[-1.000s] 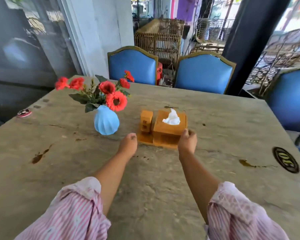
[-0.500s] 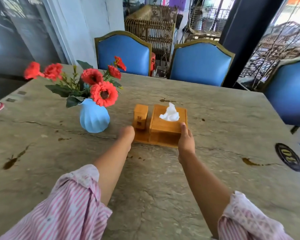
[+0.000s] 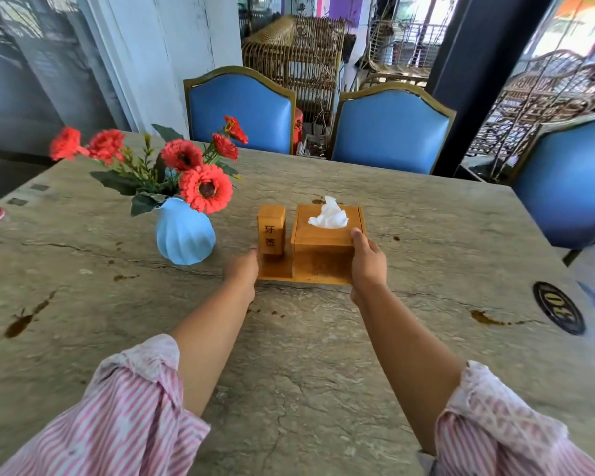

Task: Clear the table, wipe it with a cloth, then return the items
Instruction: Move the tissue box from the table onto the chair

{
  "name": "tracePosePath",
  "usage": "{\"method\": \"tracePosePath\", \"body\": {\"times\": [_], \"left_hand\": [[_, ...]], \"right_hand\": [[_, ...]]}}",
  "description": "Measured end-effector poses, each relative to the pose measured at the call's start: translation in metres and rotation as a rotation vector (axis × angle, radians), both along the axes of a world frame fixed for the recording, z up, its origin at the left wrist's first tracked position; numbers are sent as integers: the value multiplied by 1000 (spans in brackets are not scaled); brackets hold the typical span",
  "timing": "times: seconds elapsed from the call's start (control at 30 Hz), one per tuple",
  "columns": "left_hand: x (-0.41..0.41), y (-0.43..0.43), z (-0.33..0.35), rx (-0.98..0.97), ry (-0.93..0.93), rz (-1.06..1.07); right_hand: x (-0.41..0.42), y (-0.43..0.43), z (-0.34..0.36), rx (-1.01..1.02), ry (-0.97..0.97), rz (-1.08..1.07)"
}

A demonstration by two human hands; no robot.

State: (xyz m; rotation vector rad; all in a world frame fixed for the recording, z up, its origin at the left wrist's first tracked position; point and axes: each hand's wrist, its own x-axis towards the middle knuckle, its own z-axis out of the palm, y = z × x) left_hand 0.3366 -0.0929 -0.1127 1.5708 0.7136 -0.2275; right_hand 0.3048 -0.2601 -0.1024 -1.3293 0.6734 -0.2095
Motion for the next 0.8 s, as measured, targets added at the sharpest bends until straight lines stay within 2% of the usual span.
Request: {"method": "tracePosePath", "body": {"times": [0.13, 0.47, 0.67, 0.8], "left_hand": [[-14, 3, 12, -4, -24, -47], [-91, -14, 84, 162, -61, -181], [-142, -53, 126, 189, -60, -406], [-181, -98, 138, 192, -100, -440]], "right_hand": [[-23, -1, 9, 22, -14, 15], [-116, -30, 50, 97, 34, 15], [-173, -75, 89, 201, -13, -64], [-214, -120, 98, 241, -12, -71]]}}
